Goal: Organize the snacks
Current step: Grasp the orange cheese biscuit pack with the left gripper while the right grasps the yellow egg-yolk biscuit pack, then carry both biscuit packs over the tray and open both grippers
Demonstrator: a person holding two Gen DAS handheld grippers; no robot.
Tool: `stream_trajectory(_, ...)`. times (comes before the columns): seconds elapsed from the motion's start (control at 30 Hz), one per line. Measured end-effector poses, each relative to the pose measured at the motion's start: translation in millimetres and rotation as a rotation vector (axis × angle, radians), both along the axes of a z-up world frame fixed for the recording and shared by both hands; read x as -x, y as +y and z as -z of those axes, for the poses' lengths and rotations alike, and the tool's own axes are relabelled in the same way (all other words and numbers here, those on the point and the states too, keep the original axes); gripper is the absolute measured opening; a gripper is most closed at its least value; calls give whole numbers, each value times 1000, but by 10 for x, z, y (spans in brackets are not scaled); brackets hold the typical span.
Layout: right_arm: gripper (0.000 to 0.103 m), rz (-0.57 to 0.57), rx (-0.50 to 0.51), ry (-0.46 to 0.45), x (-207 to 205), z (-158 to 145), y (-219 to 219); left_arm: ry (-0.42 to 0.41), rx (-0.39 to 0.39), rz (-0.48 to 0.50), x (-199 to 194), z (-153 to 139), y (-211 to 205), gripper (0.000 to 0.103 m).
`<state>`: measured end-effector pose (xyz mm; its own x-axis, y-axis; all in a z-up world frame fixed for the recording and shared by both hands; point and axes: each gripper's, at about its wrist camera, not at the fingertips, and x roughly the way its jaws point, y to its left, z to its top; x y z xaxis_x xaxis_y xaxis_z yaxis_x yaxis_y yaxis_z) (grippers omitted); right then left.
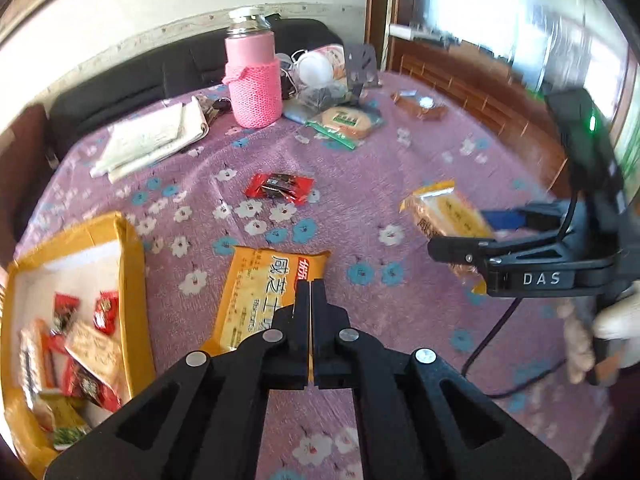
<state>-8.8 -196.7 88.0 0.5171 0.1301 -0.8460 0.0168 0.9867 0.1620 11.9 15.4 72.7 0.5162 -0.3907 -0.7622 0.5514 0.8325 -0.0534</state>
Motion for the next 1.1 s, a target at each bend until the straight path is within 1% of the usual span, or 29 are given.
stream_trajectory(0.03, 71, -3, -6, -3, 37, -24, 6, 7, 19, 2, 4, -20, 62, 1)
stream_trajectory(0.07, 71, -9, -12, -3, 66, -40, 15, -4, 16, 2, 10, -28, 97, 5)
stream_trajectory(0.1, 71, -16, -20, -5, 91, -52, 30, -16, -2, 5, -3, -22, 94, 21)
stream_trajectory(0.13, 71, -23, -31, -6, 118, -64, 46, -25, -31, 12, -28, 2, 78, 51)
stream_trajectory(0.17, 71, -28, -39, -6, 134, -68, 58, -32, -65, 11, -59, 28, 54, 69)
stream_trajectory(0.2, 71, -33, -49, -7, 144, -73, 74, -53, -108, 3, -75, 50, 28, 78)
stream_trajectory(0.23, 71, -36, -59, -8, 158, -77, 85, -82, -150, -3, -92, 67, -1, 78)
stream_trajectory(0.3, 71, -39, -70, -11, 179, -96, 102, -89, -219, -2, -158, 127, -80, 78)
stream_trajectory(0.43, 71, -40, -83, -16, 160, -111, 93, -36, -295, 71, -322, 349, -258, 78)
stream_trajectory(0.5, 71, -40, -100, -14, 141, -105, 84, -16, -343, 90, -372, 470, -334, 78)
stream_trajectory(0.53, 71, -42, -110, -11, 131, -98, 80, 3, -361, 98, -395, 518, -364, 80)
stream_trajectory(0.57, 71, -44, -116, -9, 121, -89, 78, -5, -351, 93, -415, 507, -376, 82)
stream_trajectory(0.6, 71, -46, -121, -8, 116, -81, 80, 6, -360, 85, -448, 519, -392, 85)
stream_trajectory(0.63, 71, -48, -124, -8, 112, -74, 83, 19, -340, 74, -469, 512, -379, 83)
stream_trajectory(0.67, 71, -52, -127, -6, 108, -64, 92, 59, -299, 62, -505, 512, -346, 78)
stream_trajectory(0.7, 71, -56, -130, -5, 107, -59, 94, 101, -254, 58, -532, 509, -309, 69)
stream_trajectory(0.73, 71, -59, -133, -5, 103, -53, 94, 131, -216, 46, -539, 503, -268, 69)
stream_trajectory(0.83, 71, -65, -128, -8, 114, -64, 115, 94, -239, 28, -407, 499, -267, 69)
stream_trajectory(0.97, 71, -71, -129, -21, 149, -127, 152, 57, -213, -15, -205, 382, -168, 69)
stream_trajectory(1.1, 71, -118, -120, -42, 175, -276, 360, 29, -116, -74, 56, 7, 133, 69)
